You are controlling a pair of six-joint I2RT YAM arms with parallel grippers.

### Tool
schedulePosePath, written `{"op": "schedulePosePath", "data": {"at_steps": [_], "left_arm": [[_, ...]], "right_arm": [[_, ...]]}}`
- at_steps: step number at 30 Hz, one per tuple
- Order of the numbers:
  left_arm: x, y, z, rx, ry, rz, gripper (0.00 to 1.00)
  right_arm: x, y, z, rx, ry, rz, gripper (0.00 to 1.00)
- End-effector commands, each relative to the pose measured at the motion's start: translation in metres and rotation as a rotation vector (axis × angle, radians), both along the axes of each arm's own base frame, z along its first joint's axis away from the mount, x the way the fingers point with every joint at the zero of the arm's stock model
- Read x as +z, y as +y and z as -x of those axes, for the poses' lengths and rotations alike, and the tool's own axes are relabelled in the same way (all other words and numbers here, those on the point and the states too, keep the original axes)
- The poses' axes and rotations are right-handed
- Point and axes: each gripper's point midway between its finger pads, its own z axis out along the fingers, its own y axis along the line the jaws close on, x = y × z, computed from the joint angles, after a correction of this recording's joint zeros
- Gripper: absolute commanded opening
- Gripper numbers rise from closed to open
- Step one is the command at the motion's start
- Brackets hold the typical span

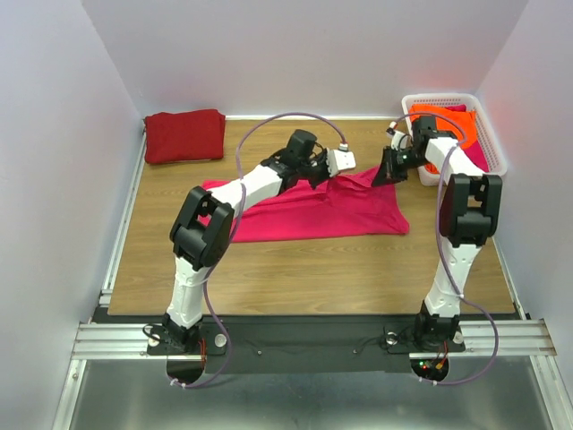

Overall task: Fold and stack the t-shirts
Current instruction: Fold the tshirt

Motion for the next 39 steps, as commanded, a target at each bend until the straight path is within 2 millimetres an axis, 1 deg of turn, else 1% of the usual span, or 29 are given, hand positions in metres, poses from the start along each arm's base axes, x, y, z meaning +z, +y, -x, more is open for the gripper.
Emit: {"op": "schedulePosePath", "data": {"at_steps": [1,2,3,5,6,8,9,11,12,13,14,15,17,18,21,22,23,26,27,28,29,30,32,34,35,36,37,38,39], "left_arm": [[0.003,0.001,-0.022,0.035,0.044,0.044,0.22],[0.001,0.006,-0.031,0.058,0.047,0.045,0.24],[0.000,0.007,-0.039,0.077,0.042,0.045,0.25],[0.003,0.011,-0.049,0.103,0.045,0.059,0.34],[0.000,0.013,-0.052,0.111,0.051,0.058,0.41],[0.001,0.017,-0.053,0.121,0.059,0.060,0.45],[-0.001,0.021,-0.052,0.131,0.070,0.056,0.45],[0.006,0.026,-0.048,0.139,0.069,0.060,0.45],[0.008,0.033,-0.045,0.154,0.085,0.066,0.45],[0.008,0.038,-0.044,0.162,0.100,0.071,0.45],[0.011,0.041,-0.041,0.165,0.113,0.081,0.44],[0.015,0.045,-0.034,0.156,0.139,0.099,0.42],[0.014,0.045,-0.022,0.134,0.168,0.108,0.41],[0.020,0.042,-0.018,0.136,0.187,0.125,0.41],[0.023,0.031,-0.010,0.116,0.235,0.130,0.42],[0.017,0.027,-0.008,0.115,0.252,0.123,0.42],[0.020,0.019,-0.004,0.109,0.260,0.128,0.42],[0.009,0.006,-0.002,0.120,0.282,0.117,0.43],[0.007,-0.001,-0.001,0.115,0.291,0.118,0.44],[0.004,-0.004,-0.001,0.119,0.305,0.121,0.45],[0.008,-0.007,-0.003,0.120,0.311,0.133,0.45],[0.002,-0.008,-0.003,0.130,0.334,0.130,0.45],[0.008,-0.007,-0.001,0.123,0.332,0.133,0.45],[0.015,0.002,0.005,0.127,0.319,0.128,0.45],[0.016,0.008,0.007,0.132,0.314,0.121,0.45],[0.008,0.017,0.011,0.150,0.327,0.096,0.45],[0.016,0.031,0.013,0.167,0.320,0.085,0.45],[0.015,0.042,0.015,0.189,0.331,0.070,0.45],[0.009,0.061,0.023,0.221,0.365,0.028,0.44]], "right_arm": [[0.005,0.005,-0.027,-0.040,-0.008,-0.060,0.01],[0.004,0.005,-0.031,-0.046,-0.010,-0.057,0.02],[0.003,0.004,-0.040,-0.050,-0.025,-0.054,0.08],[0.004,0.002,-0.047,-0.061,-0.037,-0.048,0.20],[0.006,0.002,-0.050,-0.061,-0.047,-0.047,0.40],[0.010,0.001,-0.051,-0.063,-0.060,-0.042,0.44],[0.012,0.001,-0.051,-0.065,-0.065,-0.036,0.45],[0.024,-0.002,-0.048,-0.069,-0.091,-0.014,0.44],[0.029,-0.006,-0.043,-0.066,-0.113,0.013,0.43],[0.024,-0.007,-0.041,-0.061,-0.106,0.025,0.43],[0.031,-0.009,-0.036,-0.057,-0.125,0.038,0.42],[0.032,-0.011,-0.033,-0.047,-0.137,0.052,0.37],[0.030,-0.011,-0.020,-0.042,-0.122,0.061,0.31],[0.028,-0.011,-0.015,-0.041,-0.112,0.061,0.25],[0.015,-0.010,0.006,-0.035,-0.062,0.063,0.22],[0.012,-0.013,0.011,-0.035,-0.057,0.080,0.21],[0.005,-0.014,0.022,-0.037,-0.030,0.090,0.21],[-0.012,-0.024,0.035,-0.033,-0.001,0.158,0.20],[-0.022,-0.029,0.043,-0.033,0.025,0.190,0.20],[-0.028,-0.032,0.047,-0.023,0.032,0.212,0.20],[-0.034,-0.035,0.050,-0.017,0.043,0.230,0.19],[-0.047,-0.041,0.057,-0.009,0.070,0.268,0.19],[-0.059,-0.049,0.059,-0.001,0.084,0.310,0.19],[-0.074,-0.060,0.060,-0.004,0.104,0.366,0.18],[-0.077,-0.063,0.056,-0.007,0.095,0.378,0.18],[-0.080,-0.065,0.055,-0.010,0.100,0.390,0.18],[-0.082,-0.070,0.053,-0.012,0.099,0.416,0.18],[-0.083,-0.072,0.052,-0.009,0.096,0.428,0.18],[-0.082,-0.074,0.050,-0.009,0.087,0.439,0.18]]}}
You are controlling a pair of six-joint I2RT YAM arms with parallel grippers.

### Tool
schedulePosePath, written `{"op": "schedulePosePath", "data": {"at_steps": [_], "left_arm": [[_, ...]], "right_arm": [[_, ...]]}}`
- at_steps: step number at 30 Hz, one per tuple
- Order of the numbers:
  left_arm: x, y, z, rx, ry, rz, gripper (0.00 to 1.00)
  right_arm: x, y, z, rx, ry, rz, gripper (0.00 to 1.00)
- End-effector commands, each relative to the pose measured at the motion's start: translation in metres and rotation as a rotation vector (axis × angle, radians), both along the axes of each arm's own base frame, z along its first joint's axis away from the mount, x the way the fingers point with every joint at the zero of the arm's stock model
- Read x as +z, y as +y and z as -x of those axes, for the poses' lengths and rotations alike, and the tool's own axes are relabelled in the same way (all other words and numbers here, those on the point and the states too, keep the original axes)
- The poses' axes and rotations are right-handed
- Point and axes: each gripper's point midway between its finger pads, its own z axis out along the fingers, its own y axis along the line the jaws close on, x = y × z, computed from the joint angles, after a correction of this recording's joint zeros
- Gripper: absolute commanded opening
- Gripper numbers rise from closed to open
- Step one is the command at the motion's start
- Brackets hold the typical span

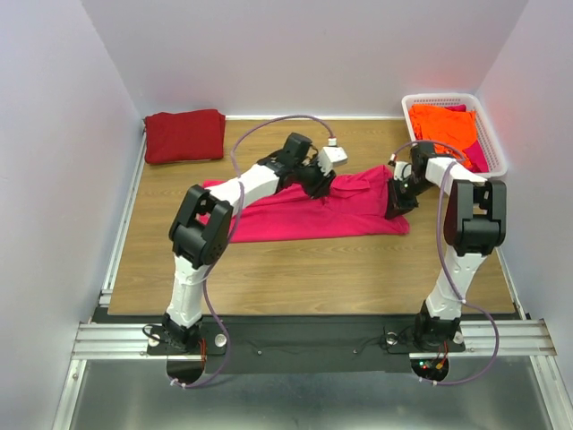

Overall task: Fold and stack the t-shirts
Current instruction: Fold the tshirt

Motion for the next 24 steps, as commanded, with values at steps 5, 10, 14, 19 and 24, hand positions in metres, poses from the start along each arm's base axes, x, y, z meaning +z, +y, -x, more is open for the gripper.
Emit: {"op": "schedulePosePath", "data": {"at_steps": [5,10,14,19,24], "left_arm": [[-0.001,0.158,-0.004,0.252,0.024,-0.198,0.44],[-0.040,0.241,-0.020,0.358,0.050,-0.350,0.42],[-0.071,0.286,-0.025,0.407,0.096,-0.440,0.40],[-0.099,0.322,-0.005,0.400,0.133,-0.551,0.35],[-0.124,0.336,0.058,0.303,0.213,-0.630,0.34]], "right_arm": [[0.000,-0.030,-0.045,0.022,-0.123,0.151,0.19],[0.001,-0.021,-0.076,0.048,-0.163,0.184,0.20],[-0.007,-0.020,-0.110,0.040,-0.194,0.222,0.20],[-0.012,-0.012,-0.165,0.029,-0.272,0.290,0.20],[0.000,-0.002,-0.223,0.027,-0.404,0.314,0.22]]}}
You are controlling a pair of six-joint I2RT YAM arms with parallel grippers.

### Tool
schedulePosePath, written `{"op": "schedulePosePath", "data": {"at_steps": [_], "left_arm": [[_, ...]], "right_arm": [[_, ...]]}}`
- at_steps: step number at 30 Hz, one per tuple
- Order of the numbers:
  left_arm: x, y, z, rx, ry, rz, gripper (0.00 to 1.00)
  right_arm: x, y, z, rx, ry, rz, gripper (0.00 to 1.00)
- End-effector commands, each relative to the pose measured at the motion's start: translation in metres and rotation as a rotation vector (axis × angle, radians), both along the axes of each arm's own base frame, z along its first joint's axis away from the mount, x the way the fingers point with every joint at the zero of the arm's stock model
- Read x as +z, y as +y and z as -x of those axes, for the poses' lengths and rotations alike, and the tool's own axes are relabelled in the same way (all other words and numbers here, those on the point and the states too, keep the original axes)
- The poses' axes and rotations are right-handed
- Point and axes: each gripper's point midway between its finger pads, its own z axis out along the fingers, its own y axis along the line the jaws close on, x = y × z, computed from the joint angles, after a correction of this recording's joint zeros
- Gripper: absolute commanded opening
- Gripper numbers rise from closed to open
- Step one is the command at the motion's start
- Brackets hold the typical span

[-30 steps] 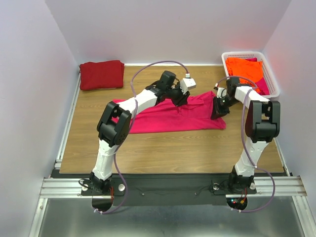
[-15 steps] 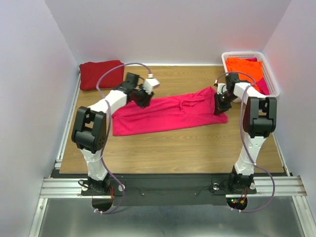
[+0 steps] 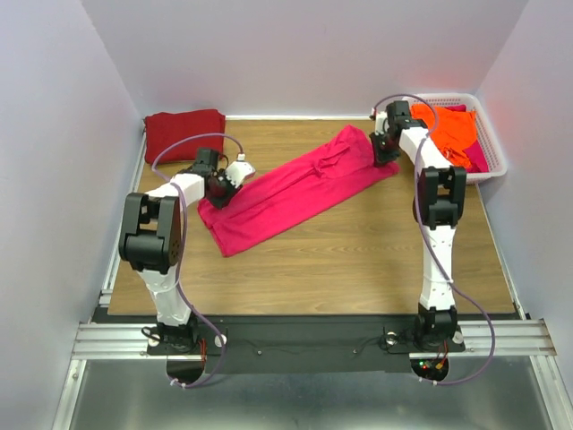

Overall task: Fold and stack the t-shirts
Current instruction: Fold the tshirt

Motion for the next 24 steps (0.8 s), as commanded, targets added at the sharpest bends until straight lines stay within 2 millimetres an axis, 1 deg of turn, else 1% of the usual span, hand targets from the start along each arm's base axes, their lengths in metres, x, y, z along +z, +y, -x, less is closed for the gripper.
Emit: {"op": "schedulePosePath", "data": {"at_steps": [1,3,4,5,6,7,8,9,11,12,13,14,15,16,17,18,19,20,21,22,23,24], "left_arm": [[-0.039,0.020,0.085,-0.087,0.218,-0.104,0.33],[-0.041,0.015,0.103,-0.132,0.245,-0.114,0.32],[-0.040,0.010,0.119,-0.159,0.268,-0.112,0.32],[-0.039,0.004,0.128,-0.184,0.278,-0.107,0.32],[-0.035,-0.005,0.138,-0.219,0.287,-0.082,0.32],[-0.028,-0.021,0.154,-0.277,0.292,-0.077,0.32],[-0.025,-0.029,0.163,-0.306,0.297,-0.070,0.32],[-0.018,-0.047,0.180,-0.374,0.305,-0.060,0.32],[-0.010,-0.062,0.192,-0.420,0.303,-0.048,0.32],[-0.005,-0.068,0.200,-0.443,0.311,-0.030,0.32],[-0.001,-0.075,0.204,-0.462,0.312,-0.024,0.33],[0.002,-0.077,0.204,-0.463,0.311,-0.016,0.33],[0.006,-0.079,0.203,-0.462,0.306,-0.006,0.33],[0.014,-0.081,0.198,-0.460,0.287,-0.003,0.33],[0.019,-0.082,0.194,-0.458,0.271,-0.003,0.34],[0.025,-0.083,0.190,-0.454,0.252,-0.007,0.34],[0.038,-0.088,0.179,-0.457,0.206,0.003,0.35],[0.045,-0.091,0.173,-0.457,0.183,0.010,0.35],[0.051,-0.096,0.168,-0.460,0.166,0.023,0.36],[0.062,-0.103,0.156,-0.461,0.129,0.036,0.36],[0.065,-0.108,0.151,-0.465,0.117,0.043,0.37],[0.068,-0.112,0.145,-0.467,0.104,0.045,0.37]], "right_arm": [[-0.011,0.004,-0.039,-0.003,-0.084,0.056,0.23],[-0.005,0.020,-0.054,0.030,-0.136,0.036,0.25],[-0.003,0.027,-0.062,0.042,-0.163,0.026,0.26],[0.004,0.039,-0.070,0.062,-0.204,0.013,0.26],[0.008,0.046,-0.074,0.070,-0.227,0.009,0.27],[0.015,0.051,-0.079,0.076,-0.253,0.007,0.28],[0.022,0.058,-0.081,0.083,-0.276,0.005,0.29],[0.036,0.061,-0.088,0.080,-0.318,0.002,0.30],[0.055,0.060,-0.094,0.060,-0.369,0.005,0.33],[0.064,0.058,-0.095,0.054,-0.386,0.012,0.36],[0.082,0.054,-0.094,0.041,-0.413,0.018,0.36],[0.090,0.055,-0.092,0.043,-0.424,0.016,0.36],[0.102,0.054,-0.089,0.045,-0.439,0.012,0.37],[0.111,0.057,-0.085,0.056,-0.447,0.000,0.39],[0.115,0.062,-0.079,0.072,-0.441,-0.026,0.42],[0.133,0.065,-0.070,0.083,-0.453,-0.045,0.42],[0.135,0.071,-0.062,0.102,-0.442,-0.082,0.45],[0.142,0.074,-0.057,0.109,-0.443,-0.101,0.45],[0.143,0.076,-0.045,0.116,-0.423,-0.120,0.45],[0.144,0.079,-0.039,0.122,-0.413,-0.140,0.45],[0.143,0.086,-0.032,0.126,-0.395,-0.181,0.45],[0.138,0.090,-0.025,0.127,-0.370,-0.201,0.45]]}}
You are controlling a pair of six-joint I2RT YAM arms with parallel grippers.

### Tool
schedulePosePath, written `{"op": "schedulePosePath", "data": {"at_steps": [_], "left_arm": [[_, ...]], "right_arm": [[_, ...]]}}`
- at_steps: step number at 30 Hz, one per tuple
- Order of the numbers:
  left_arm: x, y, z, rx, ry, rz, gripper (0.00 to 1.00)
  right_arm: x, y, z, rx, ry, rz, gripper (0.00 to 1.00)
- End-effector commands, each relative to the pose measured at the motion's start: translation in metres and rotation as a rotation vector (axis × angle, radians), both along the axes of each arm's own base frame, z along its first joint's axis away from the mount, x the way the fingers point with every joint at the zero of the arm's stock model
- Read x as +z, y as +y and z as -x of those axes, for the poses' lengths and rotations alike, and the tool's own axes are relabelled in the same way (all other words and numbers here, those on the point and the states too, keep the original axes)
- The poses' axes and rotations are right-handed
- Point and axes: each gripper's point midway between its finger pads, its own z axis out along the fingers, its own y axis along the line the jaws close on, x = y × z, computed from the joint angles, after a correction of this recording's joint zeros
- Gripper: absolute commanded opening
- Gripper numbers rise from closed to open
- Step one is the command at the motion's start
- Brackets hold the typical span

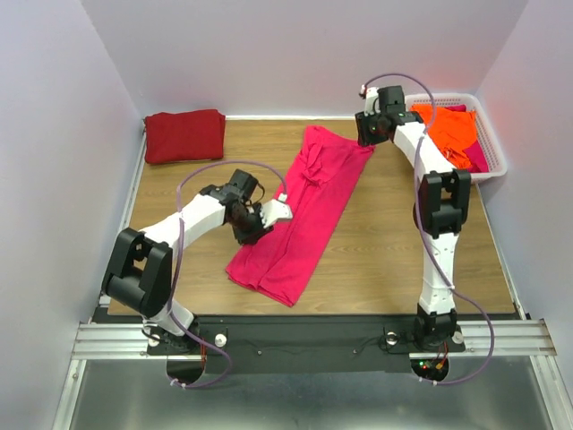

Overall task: Fold and stack the t-shirts
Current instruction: Fold the tshirt

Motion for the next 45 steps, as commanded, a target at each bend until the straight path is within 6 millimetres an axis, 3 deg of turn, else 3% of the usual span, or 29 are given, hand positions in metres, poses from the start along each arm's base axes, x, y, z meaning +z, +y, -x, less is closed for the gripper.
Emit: {"op": "schedulePosePath", "data": {"at_steps": [1,3,7,12,15,18,21,26,30,35,36,38,39,42,43,45], "left_arm": [[0.036,-0.025,-0.036,-0.002,-0.113,0.079,0.37],[0.038,-0.033,-0.053,-0.002,-0.150,0.083,0.37],[0.017,-0.045,-0.085,0.008,-0.170,0.053,0.35],[-0.011,-0.042,-0.091,-0.010,-0.179,-0.021,0.34],[-0.039,-0.030,-0.070,-0.043,-0.148,-0.091,0.32],[-0.051,-0.030,-0.047,-0.066,-0.099,-0.100,0.31],[-0.053,-0.037,-0.031,-0.053,-0.052,-0.080,0.31],[-0.050,-0.060,-0.010,-0.061,0.036,-0.008,0.31],[-0.044,-0.078,-0.003,-0.064,0.080,0.041,0.31],[-0.032,-0.088,-0.012,-0.004,0.078,0.082,0.33],[-0.028,-0.087,-0.017,0.012,0.072,0.095,0.34],[-0.015,-0.086,-0.023,0.036,0.062,0.124,0.35],[-0.006,-0.089,-0.023,0.030,0.066,0.154,0.35],[0.026,-0.093,-0.028,0.051,0.038,0.248,0.36],[0.042,-0.097,-0.034,0.058,0.001,0.287,0.36],[0.056,-0.099,-0.043,0.084,-0.022,0.323,0.36]], "right_arm": [[0.048,0.027,0.019,0.052,-0.051,-0.163,0.44],[0.033,0.037,0.031,0.063,0.007,-0.196,0.42],[-0.004,0.054,0.048,0.070,0.116,-0.238,0.31],[-0.044,0.056,0.047,0.030,0.181,-0.208,0.24],[-0.066,0.051,0.042,0.006,0.184,-0.124,0.17],[-0.090,0.051,0.037,-0.001,0.202,-0.081,0.16],[-0.105,0.057,0.030,0.009,0.206,-0.069,0.15],[-0.119,0.074,-0.013,0.016,0.134,-0.081,0.16],[-0.105,0.089,-0.046,0.033,0.023,-0.093,0.18],[-0.079,0.096,-0.055,0.046,-0.060,-0.090,0.28],[-0.058,0.096,-0.054,0.052,-0.085,-0.095,0.29],[-0.041,0.095,-0.048,0.072,-0.097,-0.091,0.36],[-0.011,0.096,-0.046,0.082,-0.136,-0.100,0.39],[0.028,0.100,-0.033,0.124,-0.169,-0.130,0.45],[0.053,0.100,-0.024,0.136,-0.192,-0.148,0.47],[0.070,0.106,-0.010,0.164,-0.187,-0.195,0.50]]}}
